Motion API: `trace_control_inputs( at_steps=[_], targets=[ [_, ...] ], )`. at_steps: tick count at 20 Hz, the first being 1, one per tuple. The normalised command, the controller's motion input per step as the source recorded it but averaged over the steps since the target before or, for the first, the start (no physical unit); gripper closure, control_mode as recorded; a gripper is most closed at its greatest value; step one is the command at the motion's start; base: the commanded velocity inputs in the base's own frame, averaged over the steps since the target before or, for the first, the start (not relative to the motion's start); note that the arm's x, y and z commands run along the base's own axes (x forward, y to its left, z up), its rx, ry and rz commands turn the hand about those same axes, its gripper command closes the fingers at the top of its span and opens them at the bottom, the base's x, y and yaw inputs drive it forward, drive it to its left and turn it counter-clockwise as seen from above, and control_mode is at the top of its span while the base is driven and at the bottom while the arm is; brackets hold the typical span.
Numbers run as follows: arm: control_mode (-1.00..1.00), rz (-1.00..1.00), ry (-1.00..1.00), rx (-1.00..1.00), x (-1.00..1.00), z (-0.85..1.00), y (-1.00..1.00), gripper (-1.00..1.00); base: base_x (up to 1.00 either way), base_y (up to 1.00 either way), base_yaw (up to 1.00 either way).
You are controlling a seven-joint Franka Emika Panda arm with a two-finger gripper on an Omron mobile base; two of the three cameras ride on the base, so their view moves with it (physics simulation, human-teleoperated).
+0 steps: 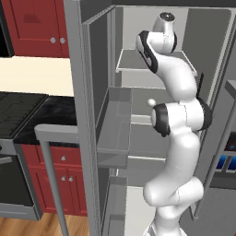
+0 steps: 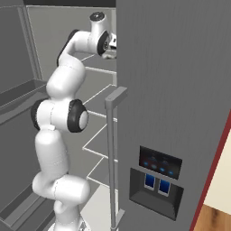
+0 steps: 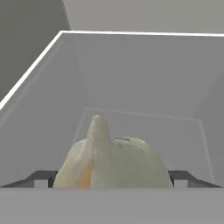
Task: Retrieve the bottle and the shaker from the cabinet and place them next to the mixing bowl on the counter. Then add garlic from the fridge to the mixing bowl.
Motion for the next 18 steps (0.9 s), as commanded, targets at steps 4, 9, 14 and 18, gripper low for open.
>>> trace_control_inputs(
  at_steps=[4, 9, 14, 18],
  targets=[
    [-1.00, 0.02, -0.18, 0.00, -1.00, 0.00, 0.12, 1.00, 0.00, 0.00, 0.00],
    [-1.00, 0.04, -0.13, 0.00, -1.00, -0.02, 0.12, 1.00, 0.00, 0.00, 0.00],
    [-1.00, 0.05, -0.03, 0.00, -1.00, 0.19, 0.13, 1.00, 0.00, 0.00, 0.00],
    [-1.00, 0.01, 0.01, 0.00, -1.00, 0.50, 0.04, 1.00, 0.00, 0.00, 0.00]
  ],
)
